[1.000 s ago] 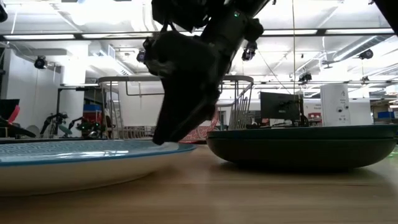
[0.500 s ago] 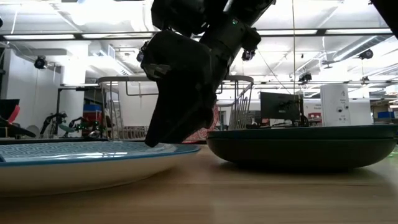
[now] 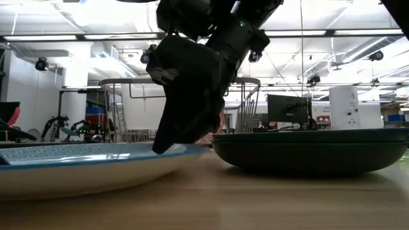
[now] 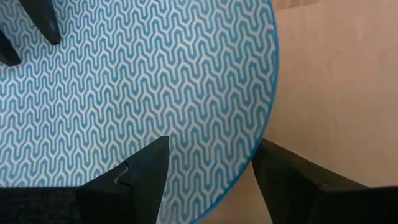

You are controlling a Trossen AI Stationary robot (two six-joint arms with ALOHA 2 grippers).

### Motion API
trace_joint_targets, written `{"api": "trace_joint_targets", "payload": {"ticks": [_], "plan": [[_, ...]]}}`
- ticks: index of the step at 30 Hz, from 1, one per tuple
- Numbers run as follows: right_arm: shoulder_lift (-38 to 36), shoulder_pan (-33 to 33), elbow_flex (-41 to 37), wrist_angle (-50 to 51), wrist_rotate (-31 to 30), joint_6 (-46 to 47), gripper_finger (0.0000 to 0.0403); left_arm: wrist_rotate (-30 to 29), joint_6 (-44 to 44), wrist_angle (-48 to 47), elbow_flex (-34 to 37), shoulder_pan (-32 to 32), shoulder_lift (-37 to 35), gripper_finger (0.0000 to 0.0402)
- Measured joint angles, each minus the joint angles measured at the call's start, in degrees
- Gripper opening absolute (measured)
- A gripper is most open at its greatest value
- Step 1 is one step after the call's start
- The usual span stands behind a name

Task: Sort dishes
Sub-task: Put the light blue patterned plate into the dish rack

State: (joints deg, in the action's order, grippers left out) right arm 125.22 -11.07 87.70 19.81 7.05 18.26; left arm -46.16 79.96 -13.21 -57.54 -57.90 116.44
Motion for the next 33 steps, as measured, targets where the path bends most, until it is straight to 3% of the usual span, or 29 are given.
{"api": "trace_joint_targets", "payload": {"ticks": [4, 8, 11, 14, 16, 21, 25, 33], "plan": [[-1.29, -0.04, 0.22, 0.24, -3.94, -0.61, 0.0207, -2.16, -1.10, -1.46, -0.83, -0.77, -1.40, 0.0152], [-1.53, -0.04, 0.22, 0.72, -4.36, -1.42, 0.0200, -0.61, -0.64, -5.68, -1.58, -0.79, -3.31, 0.0146], [-1.82, -0.04, 0.22, 0.66, -4.61, -1.80, 0.0195, -0.49, -2.71, -6.08, -1.85, -0.82, -3.93, 0.0104], [-1.88, -0.04, 0.22, 0.75, -4.65, -1.95, 0.0191, -0.43, -5.42, -6.19, -2.70, -0.82, -4.04, 0.0031], [-1.88, -0.04, 0.22, 0.90, -4.65, -2.32, 0.0189, -0.93, -6.00, -6.44, -3.45, -0.82, -4.09, 0.0010], [-2.12, -0.04, 0.22, 1.62, -4.89, -2.46, 0.0181, -1.62, -7.46, -11.72, -8.16, -0.80, -4.31, 0.0001], [-3.35, -0.07, 0.22, 4.89, -8.52, -1.46, 0.0172, 2.25, -2.87, -20.35, -12.29, -1.52, -3.91, 0.0000], [-2.73, -0.06, -0.02, 2.81, -9.68, 0.59, 0.0148, 3.54, 5.19, -20.04, -11.14, -2.23, 0.96, 0.0000]]}}
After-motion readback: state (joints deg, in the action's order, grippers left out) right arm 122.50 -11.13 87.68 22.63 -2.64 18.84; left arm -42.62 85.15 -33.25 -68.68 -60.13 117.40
